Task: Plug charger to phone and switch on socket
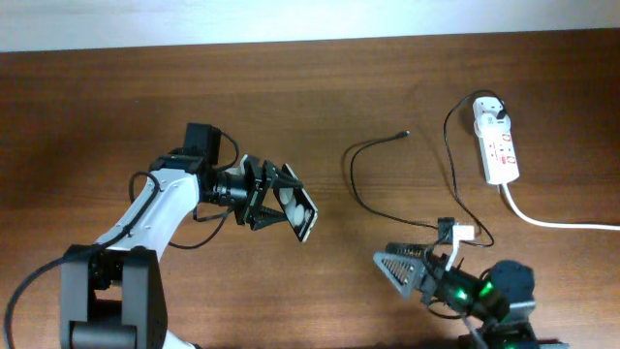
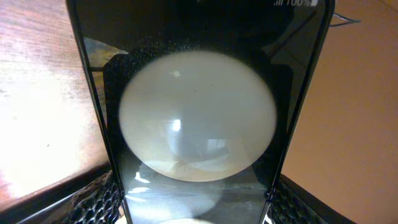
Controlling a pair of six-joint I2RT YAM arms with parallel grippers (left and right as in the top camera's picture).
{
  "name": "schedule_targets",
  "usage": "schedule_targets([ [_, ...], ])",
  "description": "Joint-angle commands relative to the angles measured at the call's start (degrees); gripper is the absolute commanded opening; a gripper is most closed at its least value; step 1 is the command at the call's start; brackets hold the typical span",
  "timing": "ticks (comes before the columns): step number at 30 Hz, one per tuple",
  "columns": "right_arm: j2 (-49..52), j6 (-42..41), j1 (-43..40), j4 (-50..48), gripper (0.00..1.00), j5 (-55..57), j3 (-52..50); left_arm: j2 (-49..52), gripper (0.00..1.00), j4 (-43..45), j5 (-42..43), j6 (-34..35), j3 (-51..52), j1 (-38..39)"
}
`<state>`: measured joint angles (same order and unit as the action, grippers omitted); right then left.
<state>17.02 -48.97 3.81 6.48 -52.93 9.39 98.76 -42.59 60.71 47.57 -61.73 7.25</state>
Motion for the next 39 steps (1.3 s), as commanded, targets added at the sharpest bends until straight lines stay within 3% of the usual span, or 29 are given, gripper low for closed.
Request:
schedule_targets([
  [1,10.3,0.5,0.3,2.0,0.99,0.8,9.1,0.0,0.62,0.1,1.8,-0.9,-0.1,0.0],
  [6,22.5,0.5,6.3,2.4,0.99,1.9,19.6,0.0,0.64,0.1,1.8,-0.9,-0.1,0.0],
  [8,23.9,1.9,11.5,5.4,0.99,8.7,21.3,0.0,0.64,0.1,1.8,-0.9,-0.1,0.0],
  [11,24.0,3.8,19.7,17.5,0.99,27.3,23.5,0.0,0.63,0.1,1.8,-0.9,-0.1,0.0],
  [16,24.0,3.5,28.0,24.0,0.99,33.3,27.4,0.0,0.63,0.1,1.8,-0.9,-0.1,0.0],
  [24,26.2,3.5,31.8,17.4,0.99,34.0,28.2,0.0,0.64,0.1,1.8,-0.9,-0.1,0.0],
  [31,39.8,3.5,32.7,3.4,0.99,37.3,28.2,0.0,0.63,0.2,1.8,0.9,-0.1,0.0],
  [39,48.7,-1.4,44.0,-5.2,0.99,58.8,28.2,0.0,0.63,0.2,1.8,1.1,-0.1,0.0],
])
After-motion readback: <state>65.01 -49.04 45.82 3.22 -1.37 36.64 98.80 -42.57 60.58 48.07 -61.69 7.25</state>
